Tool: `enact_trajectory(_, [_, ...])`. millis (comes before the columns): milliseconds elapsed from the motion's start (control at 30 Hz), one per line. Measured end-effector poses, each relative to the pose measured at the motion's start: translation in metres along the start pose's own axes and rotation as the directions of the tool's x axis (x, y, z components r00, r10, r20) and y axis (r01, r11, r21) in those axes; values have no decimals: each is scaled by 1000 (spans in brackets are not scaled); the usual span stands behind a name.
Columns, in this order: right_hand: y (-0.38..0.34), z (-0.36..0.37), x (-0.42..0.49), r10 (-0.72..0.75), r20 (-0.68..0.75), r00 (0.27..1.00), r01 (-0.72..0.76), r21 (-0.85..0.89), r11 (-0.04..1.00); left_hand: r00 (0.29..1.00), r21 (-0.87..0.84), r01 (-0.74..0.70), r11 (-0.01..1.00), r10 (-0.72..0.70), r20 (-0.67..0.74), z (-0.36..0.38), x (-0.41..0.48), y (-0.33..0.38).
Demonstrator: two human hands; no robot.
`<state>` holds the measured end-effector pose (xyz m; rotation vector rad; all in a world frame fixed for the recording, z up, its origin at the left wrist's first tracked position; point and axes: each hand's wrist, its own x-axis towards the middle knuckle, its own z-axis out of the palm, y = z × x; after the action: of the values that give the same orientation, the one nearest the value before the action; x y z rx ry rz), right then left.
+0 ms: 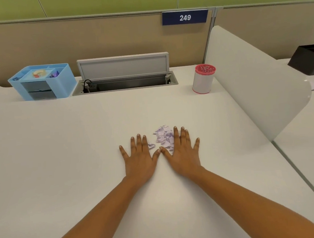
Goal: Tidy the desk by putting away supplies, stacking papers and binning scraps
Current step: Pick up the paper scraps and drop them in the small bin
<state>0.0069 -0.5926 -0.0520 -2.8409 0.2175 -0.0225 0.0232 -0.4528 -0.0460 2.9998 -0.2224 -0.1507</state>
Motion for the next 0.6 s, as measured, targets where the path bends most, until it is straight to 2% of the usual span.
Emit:
enact_trajectory(133, [1, -5, 27, -30, 32, 999, 30, 18, 999, 1000, -4, -21, 1000, 21, 23, -1, 23, 8])
enact_trajectory(200, [5, -9, 40, -81, 18, 997, 79, 87, 993, 999, -20, -26, 999, 27, 24, -2, 33, 12])
enact_trajectory(233, [7, -12, 45, -100, 7, 995, 97, 192, 977, 999, -29, -34, 999, 34, 24, -3, 38, 13])
enact_trajectory(300, [12, -22, 54, -98, -16, 995, 94, 464, 881, 998, -45, -57, 997, 58, 18, -4, 45, 17])
enact_trajectory(367, [20, -35, 59, -46, -16, 999, 47, 599, 800, 997, -49, -83, 995, 83, 5, -3, 52, 18])
enact_trajectory(433, [31, -45, 61, -10, -3, 1000, 9, 561, 828, 995, -60, -102, 993, 102, -9, -4, 57, 19])
enact_trajectory(500, [37, -48, 57, -38, 15, 999, 26, 466, 884, 993, -103, -112, 988, 109, -34, -4, 60, 18])
enact_trajectory(600, [33, -47, 45, -121, 72, 990, 89, 343, 935, 990, -274, -115, 955, 87, -112, -4, 59, 14])
